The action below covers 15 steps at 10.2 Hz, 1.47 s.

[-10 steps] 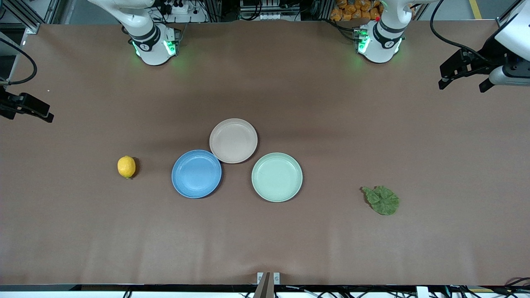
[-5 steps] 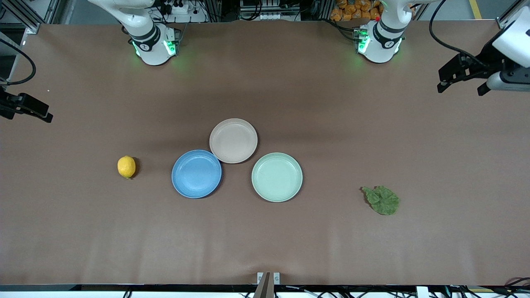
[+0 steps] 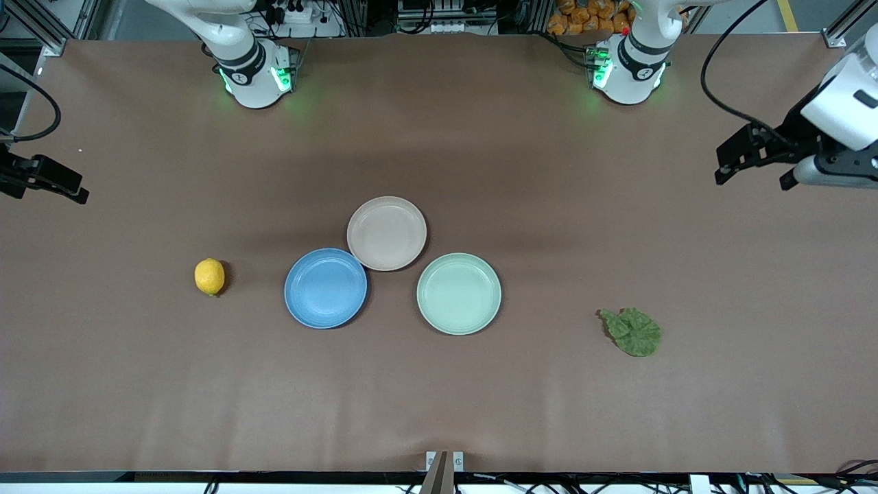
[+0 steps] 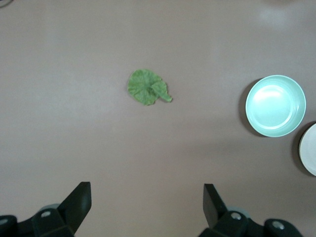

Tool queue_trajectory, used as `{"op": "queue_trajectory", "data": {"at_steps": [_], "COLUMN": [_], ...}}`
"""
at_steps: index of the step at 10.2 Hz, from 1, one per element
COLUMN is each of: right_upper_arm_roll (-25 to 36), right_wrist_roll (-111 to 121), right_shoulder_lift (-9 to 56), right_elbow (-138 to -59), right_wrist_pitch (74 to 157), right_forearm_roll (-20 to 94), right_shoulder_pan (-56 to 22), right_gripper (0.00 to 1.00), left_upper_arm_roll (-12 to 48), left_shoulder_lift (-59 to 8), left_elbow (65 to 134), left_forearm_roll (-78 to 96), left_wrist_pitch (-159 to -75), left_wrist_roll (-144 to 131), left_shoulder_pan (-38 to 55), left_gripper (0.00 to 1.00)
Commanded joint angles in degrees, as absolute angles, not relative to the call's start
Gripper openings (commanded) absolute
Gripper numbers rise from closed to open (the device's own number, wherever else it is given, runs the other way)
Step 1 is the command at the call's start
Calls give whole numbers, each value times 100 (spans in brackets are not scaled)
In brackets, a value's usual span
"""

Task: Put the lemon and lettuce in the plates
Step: 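Move the right gripper to the lemon while the left gripper reaches the lettuce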

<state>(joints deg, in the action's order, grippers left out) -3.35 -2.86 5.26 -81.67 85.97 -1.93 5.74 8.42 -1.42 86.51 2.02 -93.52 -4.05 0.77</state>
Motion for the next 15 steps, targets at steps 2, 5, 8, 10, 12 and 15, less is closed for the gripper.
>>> {"op": "queue_trajectory", "data": {"at_steps": [2, 5, 8, 10, 12, 15], "right_upper_arm_roll": [-378, -369, -369, -369, -378, -378], "right_wrist_roll": [-282, -273, -272, -281, -273, -272], "right_shoulder_lift": [1046, 1081, 1177, 1186, 1186, 1178], "right_elbow": [-8095, -8112, -8156, -8296, -8472, -9050], "right_wrist_pitch": [8543, 8455, 8473, 8586, 8744, 9331], "right_forearm_roll": [-114, -123, -123, -106, -88, -88], "right_shoulder_pan": [685, 685, 703, 694, 729, 694], "right_gripper": [100, 100, 100, 100, 100, 100], "left_upper_arm_roll": [870, 896, 896, 896, 896, 896], "left_shoulder_lift": [-377, -571, -895, -1176, -1449, -1827], "left_elbow": [8701, 8780, 8886, 8868, 8851, 8877], "left_forearm_roll": [264, 255, 246, -112, -202, -193], "left_wrist_pitch": [-9536, -9738, -9966, -10151, -10352, -11020], "left_wrist_roll": [-316, -308, -343, -395, -422, -842], "left_shoulder_pan": [132, 149, 290, 465, 510, 579], "left_gripper": [100, 100, 100, 100, 100, 100]}}
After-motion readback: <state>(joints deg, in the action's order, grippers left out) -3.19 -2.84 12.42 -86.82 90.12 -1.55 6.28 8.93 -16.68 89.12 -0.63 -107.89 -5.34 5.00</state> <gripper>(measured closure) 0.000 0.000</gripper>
